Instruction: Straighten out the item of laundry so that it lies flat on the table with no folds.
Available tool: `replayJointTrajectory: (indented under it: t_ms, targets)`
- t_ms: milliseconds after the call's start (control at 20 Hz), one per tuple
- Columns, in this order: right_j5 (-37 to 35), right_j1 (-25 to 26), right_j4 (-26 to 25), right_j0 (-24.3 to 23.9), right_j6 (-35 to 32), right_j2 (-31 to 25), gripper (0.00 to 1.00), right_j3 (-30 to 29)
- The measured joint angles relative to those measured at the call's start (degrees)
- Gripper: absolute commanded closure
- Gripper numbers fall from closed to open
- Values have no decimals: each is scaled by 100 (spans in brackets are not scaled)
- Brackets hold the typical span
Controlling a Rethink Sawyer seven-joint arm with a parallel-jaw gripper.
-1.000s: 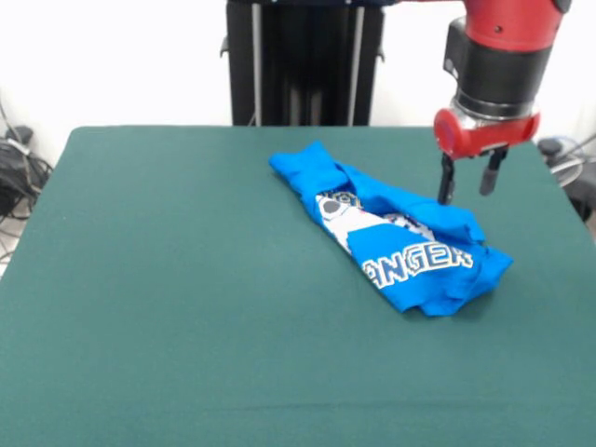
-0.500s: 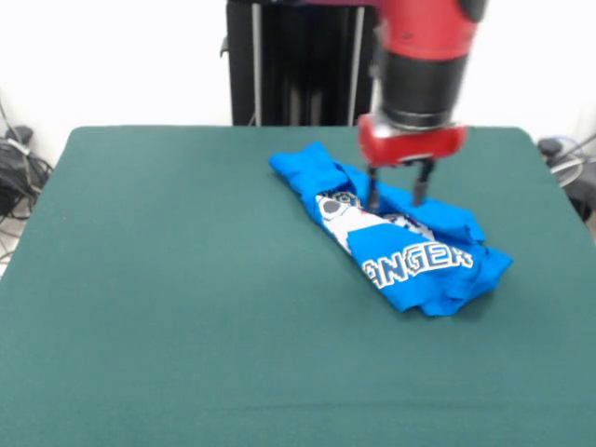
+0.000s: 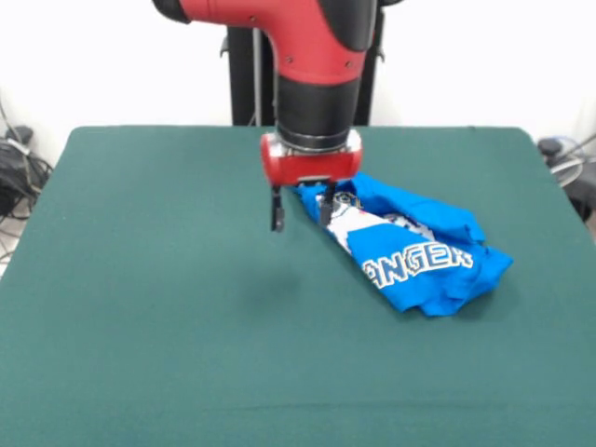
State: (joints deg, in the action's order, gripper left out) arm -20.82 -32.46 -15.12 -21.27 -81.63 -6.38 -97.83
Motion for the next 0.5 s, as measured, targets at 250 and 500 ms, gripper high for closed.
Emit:
replayJointTrajectory:
  t_ms: [250,500]
  targets:
    - [161,261,-232,-63,0,-41,0,41]
    - [350,585,-278,-62,0,-119,0,43]
